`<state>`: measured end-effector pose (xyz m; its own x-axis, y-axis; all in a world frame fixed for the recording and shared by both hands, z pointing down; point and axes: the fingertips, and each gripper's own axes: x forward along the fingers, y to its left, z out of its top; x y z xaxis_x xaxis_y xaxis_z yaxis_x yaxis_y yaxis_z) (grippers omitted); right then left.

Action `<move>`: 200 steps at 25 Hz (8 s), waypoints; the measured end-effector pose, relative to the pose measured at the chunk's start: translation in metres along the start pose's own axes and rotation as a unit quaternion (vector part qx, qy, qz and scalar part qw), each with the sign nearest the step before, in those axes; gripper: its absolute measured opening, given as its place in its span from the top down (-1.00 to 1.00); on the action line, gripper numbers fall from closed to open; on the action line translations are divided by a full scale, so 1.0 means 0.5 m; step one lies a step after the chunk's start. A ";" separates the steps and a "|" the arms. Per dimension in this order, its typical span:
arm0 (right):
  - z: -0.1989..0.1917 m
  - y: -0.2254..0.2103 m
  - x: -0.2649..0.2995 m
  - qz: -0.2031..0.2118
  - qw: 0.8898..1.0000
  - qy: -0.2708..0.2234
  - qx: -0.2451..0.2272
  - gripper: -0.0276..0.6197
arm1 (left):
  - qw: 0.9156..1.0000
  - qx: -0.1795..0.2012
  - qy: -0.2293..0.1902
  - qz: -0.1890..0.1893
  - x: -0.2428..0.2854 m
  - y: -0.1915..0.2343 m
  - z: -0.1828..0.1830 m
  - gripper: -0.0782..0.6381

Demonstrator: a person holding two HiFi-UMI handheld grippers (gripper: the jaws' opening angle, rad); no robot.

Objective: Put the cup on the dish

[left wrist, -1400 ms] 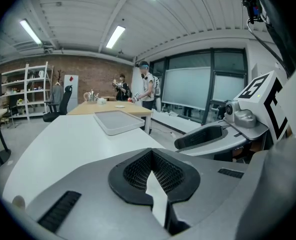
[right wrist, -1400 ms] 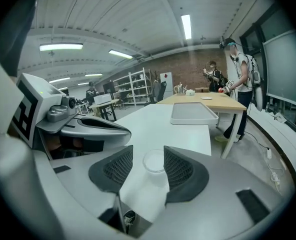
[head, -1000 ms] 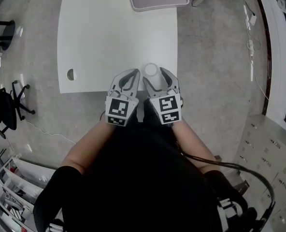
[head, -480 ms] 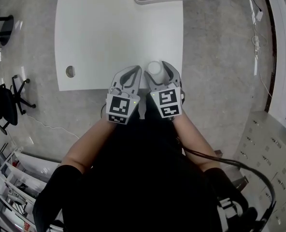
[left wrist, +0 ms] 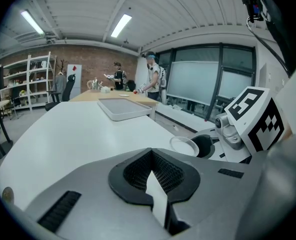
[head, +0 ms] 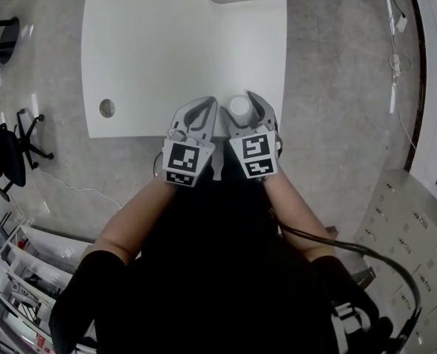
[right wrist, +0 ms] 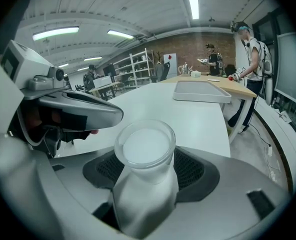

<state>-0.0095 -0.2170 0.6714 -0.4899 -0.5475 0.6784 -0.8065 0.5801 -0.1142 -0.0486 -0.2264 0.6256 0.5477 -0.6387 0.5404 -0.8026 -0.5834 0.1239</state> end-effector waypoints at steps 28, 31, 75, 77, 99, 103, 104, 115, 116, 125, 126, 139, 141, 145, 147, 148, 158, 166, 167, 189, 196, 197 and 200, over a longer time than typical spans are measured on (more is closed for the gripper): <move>0.069 0.016 -0.082 -0.028 0.999 -0.040 -0.024 0.14 | 0.999 0.012 -0.038 0.015 -0.071 -0.020 0.050 0.78; 0.090 0.024 -0.121 -0.022 0.998 -0.048 -0.026 0.14 | 0.998 0.018 -0.050 0.017 -0.088 -0.036 0.079 0.78; 0.316 0.008 -0.461 0.012 0.985 -0.148 -0.086 0.14 | 0.981 0.063 -0.175 0.046 -0.246 -0.182 0.377 0.78; 0.325 0.007 -0.452 0.007 0.986 -0.147 -0.084 0.14 | 0.982 0.062 -0.175 0.042 -0.242 -0.170 0.379 0.78; 0.522 -0.028 -0.298 -0.029 0.985 -0.150 -0.074 0.14 | 0.979 0.063 -0.194 -0.002 -0.158 0.060 0.501 0.78; 0.548 -0.038 -0.270 -0.037 0.986 -0.150 -0.068 0.14 | 0.979 0.063 -0.196 -0.012 -0.135 0.092 0.516 0.78; 0.555 -0.040 -0.262 -0.039 0.986 -0.149 -0.067 0.14 | 0.979 0.063 -0.195 -0.015 -0.130 0.100 0.519 0.78; 0.609 -0.102 -0.188 -0.012 0.988 -0.141 -0.069 0.14 | 0.983 0.040 -0.178 0.007 -0.047 0.162 0.535 0.78; 0.613 -0.109 -0.182 -0.010 0.988 -0.140 -0.070 0.13 | 0.983 0.037 -0.177 0.009 -0.040 0.165 0.537 0.78; 0.640 -0.169 -0.123 -0.004 0.988 -0.136 -0.069 0.14 | 0.982 0.034 -0.183 0.042 0.031 0.223 0.569 0.78; 0.644 -0.177 -0.117 -0.004 0.989 -0.135 -0.068 0.14 | 0.981 0.033 -0.184 0.043 0.039 0.230 0.577 0.78; 0.687 -0.293 -0.044 -0.022 0.989 -0.133 -0.059 0.14 | 0.981 0.035 -0.188 0.034 0.172 0.281 0.646 0.78; 0.691 -0.310 -0.034 -0.024 0.989 -0.130 -0.060 0.14 | 0.982 0.029 -0.183 0.033 0.194 0.284 0.646 0.78; 0.690 -0.344 -0.002 -0.027 0.990 -0.121 -0.061 0.13 | 0.984 0.030 -0.174 0.037 0.241 0.305 0.647 0.78; 0.688 -0.363 0.020 -0.027 0.991 -0.116 -0.061 0.14 | 0.984 0.040 -0.168 0.040 0.270 0.317 0.645 0.78; 0.688 -0.372 0.031 -0.027 0.991 -0.113 -0.061 0.13 | 0.985 0.041 -0.166 0.040 0.283 0.323 0.642 0.78; 0.679 -0.476 0.157 -0.038 0.994 -0.087 -0.056 0.14 | 0.988 0.015 -0.138 0.070 0.418 0.401 0.588 0.78; 0.657 -0.529 0.251 -0.040 0.995 -0.072 -0.048 0.14 | 0.988 0.017 -0.129 0.081 0.502 0.447 0.542 0.78; 0.656 -0.535 0.261 -0.039 0.996 -0.071 -0.048 0.14 | 0.988 0.015 -0.129 0.082 0.512 0.452 0.538 0.78; 0.593 -0.604 0.435 -0.051 0.997 -0.030 -0.049 0.14 | 0.986 0.009 -0.134 0.101 0.618 0.488 0.488 0.78; 0.565 -0.595 0.453 -0.047 0.998 -0.009 -0.049 0.14 | 0.986 0.003 -0.136 0.097 0.616 0.488 0.487 0.78; 0.561 -0.592 0.454 -0.047 0.998 -0.005 -0.048 0.14 | 0.986 0.004 -0.136 0.096 0.615 0.488 0.487 0.78; 0.554 -0.592 0.459 -0.045 0.998 -0.002 -0.043 0.13 | 0.986 0.005 -0.136 0.096 0.617 0.487 0.490 0.78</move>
<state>0.0252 -0.6815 0.6597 -0.4180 -0.6016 0.6807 -0.8159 0.5782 0.0099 -0.0173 -0.6885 0.6189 0.4303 -0.8477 0.3101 -0.8959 -0.4432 0.0317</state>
